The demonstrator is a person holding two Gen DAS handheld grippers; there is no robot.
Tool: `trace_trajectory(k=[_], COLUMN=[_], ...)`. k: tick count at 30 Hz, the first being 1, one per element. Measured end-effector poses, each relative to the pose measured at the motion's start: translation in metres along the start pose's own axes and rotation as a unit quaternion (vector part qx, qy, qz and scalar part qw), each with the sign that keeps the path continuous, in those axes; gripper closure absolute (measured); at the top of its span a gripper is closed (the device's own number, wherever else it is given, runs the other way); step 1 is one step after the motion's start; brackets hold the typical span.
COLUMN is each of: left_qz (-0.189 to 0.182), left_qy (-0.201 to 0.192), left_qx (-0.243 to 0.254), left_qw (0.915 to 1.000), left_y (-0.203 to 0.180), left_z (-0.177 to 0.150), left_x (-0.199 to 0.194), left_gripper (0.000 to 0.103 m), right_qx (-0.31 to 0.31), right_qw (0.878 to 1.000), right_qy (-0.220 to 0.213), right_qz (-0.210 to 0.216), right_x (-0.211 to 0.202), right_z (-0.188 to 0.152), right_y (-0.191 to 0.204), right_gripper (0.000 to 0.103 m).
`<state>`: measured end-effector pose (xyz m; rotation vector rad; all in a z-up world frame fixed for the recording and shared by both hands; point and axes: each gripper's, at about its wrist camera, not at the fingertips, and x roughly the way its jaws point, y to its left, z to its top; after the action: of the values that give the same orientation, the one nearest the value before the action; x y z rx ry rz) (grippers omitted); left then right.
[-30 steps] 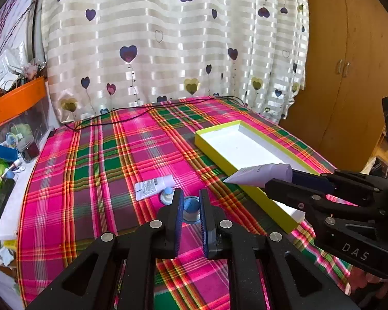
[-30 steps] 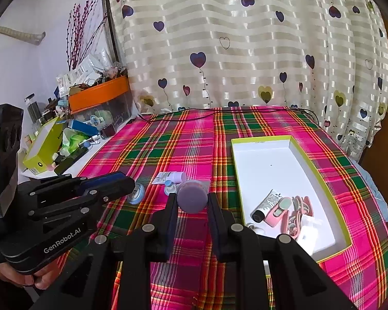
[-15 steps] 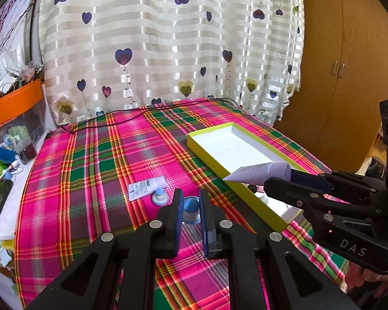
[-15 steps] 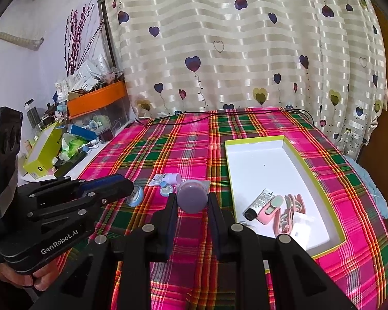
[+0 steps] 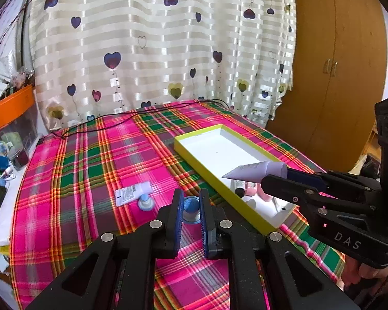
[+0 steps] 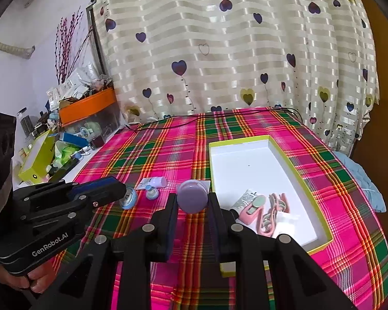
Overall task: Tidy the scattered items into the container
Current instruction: 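Carry the lavender tube and blue cap toward the box with both tools, then lower the lavender tube and blue cap into the box with both tools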
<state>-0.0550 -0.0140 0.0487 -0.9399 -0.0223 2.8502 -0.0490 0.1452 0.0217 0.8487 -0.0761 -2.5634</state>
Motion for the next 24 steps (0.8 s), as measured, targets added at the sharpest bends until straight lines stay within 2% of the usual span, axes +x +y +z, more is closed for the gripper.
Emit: trace_trajectory(k=[24], left_qz=[-0.036], left_qy=[0.013], left_qx=[0.027], left_qw=[0.9989], left_y=[-0.033], left_z=[0.015], left_x=[0.03], left_gripper=[0.091], right_qx=[0.038], right_qw=[0.999], right_qy=[0.008], right_qz=[-0.032], right_x=[0.006], right_z=[-0.005], right_y=[-0.048], right_gripper=[0.08])
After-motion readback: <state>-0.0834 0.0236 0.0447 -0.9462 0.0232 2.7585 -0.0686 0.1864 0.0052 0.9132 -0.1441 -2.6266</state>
